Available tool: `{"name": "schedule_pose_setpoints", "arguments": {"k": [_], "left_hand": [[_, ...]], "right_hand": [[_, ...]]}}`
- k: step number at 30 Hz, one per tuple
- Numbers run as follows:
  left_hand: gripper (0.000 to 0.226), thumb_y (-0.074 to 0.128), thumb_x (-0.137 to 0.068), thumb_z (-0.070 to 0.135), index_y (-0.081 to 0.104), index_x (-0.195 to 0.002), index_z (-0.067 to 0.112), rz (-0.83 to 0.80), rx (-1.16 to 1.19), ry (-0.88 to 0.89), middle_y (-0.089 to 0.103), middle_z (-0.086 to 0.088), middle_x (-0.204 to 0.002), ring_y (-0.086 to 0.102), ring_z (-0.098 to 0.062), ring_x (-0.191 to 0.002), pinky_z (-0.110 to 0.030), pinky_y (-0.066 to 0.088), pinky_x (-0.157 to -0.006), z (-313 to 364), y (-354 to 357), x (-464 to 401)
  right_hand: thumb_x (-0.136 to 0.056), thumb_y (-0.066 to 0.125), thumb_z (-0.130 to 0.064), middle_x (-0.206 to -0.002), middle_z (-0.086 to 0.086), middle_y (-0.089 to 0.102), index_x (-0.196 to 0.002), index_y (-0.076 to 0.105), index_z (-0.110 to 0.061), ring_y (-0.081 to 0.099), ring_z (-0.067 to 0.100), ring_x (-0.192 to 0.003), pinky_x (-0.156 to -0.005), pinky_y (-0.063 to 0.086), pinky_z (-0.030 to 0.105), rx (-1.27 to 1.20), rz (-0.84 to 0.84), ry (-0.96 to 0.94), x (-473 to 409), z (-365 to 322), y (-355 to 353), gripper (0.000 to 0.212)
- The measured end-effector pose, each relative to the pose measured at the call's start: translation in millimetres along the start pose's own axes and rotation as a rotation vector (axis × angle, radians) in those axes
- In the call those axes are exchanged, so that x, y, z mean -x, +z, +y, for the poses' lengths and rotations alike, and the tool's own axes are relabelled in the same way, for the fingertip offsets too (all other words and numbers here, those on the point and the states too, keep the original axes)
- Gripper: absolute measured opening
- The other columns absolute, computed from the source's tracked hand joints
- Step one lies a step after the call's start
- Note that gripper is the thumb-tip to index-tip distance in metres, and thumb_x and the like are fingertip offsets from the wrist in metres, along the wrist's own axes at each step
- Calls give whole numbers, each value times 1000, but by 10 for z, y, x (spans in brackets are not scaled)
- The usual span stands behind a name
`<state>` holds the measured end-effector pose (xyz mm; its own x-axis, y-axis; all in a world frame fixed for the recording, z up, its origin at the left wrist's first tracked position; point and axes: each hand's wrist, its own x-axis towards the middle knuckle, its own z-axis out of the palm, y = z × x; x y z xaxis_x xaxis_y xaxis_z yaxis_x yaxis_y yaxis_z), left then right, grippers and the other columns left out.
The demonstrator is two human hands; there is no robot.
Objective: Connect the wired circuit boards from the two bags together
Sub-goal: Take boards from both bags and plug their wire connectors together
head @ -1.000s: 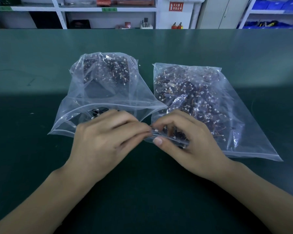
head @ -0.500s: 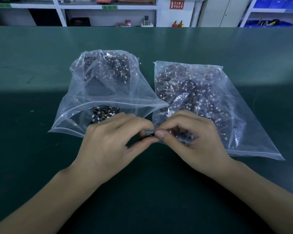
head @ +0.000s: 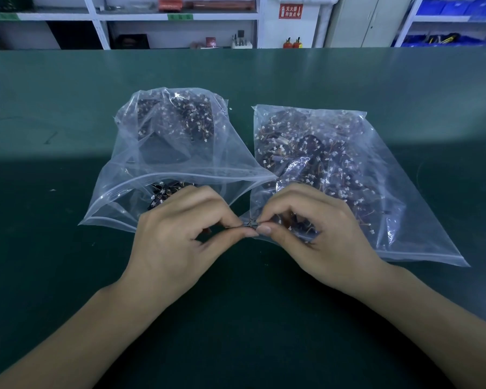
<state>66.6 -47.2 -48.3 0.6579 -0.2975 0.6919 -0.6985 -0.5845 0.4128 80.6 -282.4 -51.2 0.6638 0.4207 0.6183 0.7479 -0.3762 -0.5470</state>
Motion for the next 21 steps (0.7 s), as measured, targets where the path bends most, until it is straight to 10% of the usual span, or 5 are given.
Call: {"name": "schedule_pose_setpoints", "arguments": {"k": [21], "left_hand": [[26, 84, -92, 39, 80, -81, 16, -40, -7, -45, 67, 10, -80, 64, -18, -76, -41, 52, -62, -8, 5, 11]], "right_hand": [[-102, 72, -19, -94, -19, 60, -98, 72, -14, 58, 8, -83, -77, 41, 14, 56, -28, 38, 20, 40, 27, 6]]}}
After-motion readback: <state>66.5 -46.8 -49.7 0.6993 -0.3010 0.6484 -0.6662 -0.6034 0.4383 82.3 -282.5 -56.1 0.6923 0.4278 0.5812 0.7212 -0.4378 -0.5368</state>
